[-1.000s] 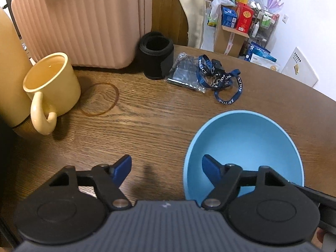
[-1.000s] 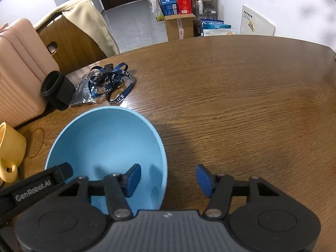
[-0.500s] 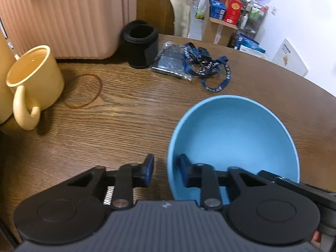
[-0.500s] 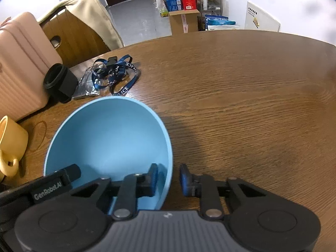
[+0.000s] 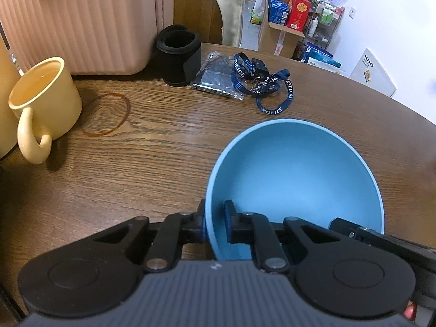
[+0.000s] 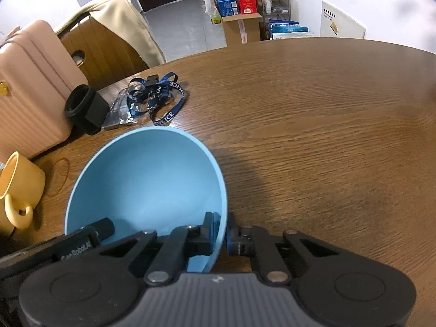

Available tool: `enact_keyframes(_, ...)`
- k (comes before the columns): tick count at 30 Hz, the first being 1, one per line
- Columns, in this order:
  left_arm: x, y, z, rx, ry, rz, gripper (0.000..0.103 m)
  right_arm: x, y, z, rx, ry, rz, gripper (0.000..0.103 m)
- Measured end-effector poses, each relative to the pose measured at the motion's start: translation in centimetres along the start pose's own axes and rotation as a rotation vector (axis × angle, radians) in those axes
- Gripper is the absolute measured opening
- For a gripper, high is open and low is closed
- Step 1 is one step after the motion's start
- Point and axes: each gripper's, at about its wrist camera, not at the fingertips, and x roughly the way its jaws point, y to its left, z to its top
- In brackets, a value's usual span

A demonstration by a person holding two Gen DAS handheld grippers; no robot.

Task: Organize plates and bowls
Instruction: 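Close the left gripper on the bowl rim while the right gripper also closes on it, then lift the third blue bowl with both grippers and carry it to the nested bowls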

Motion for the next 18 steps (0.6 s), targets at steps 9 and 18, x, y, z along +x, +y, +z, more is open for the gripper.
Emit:
enact_keyframes(9, -2.1, 0.0, -0.7, 0.0, -0.018, -0.007, 0.013, -1.9, -0.2, -0.7, 0.004, -0.019, 0.012, 0.008)
enact_keyframes(18, -5.9, 0.0, -2.1, 0.003, -0.059, -0.016, 0.013, -5.2, -0.5, -2.0, 0.004, -0.049, 0.029, 0.008)
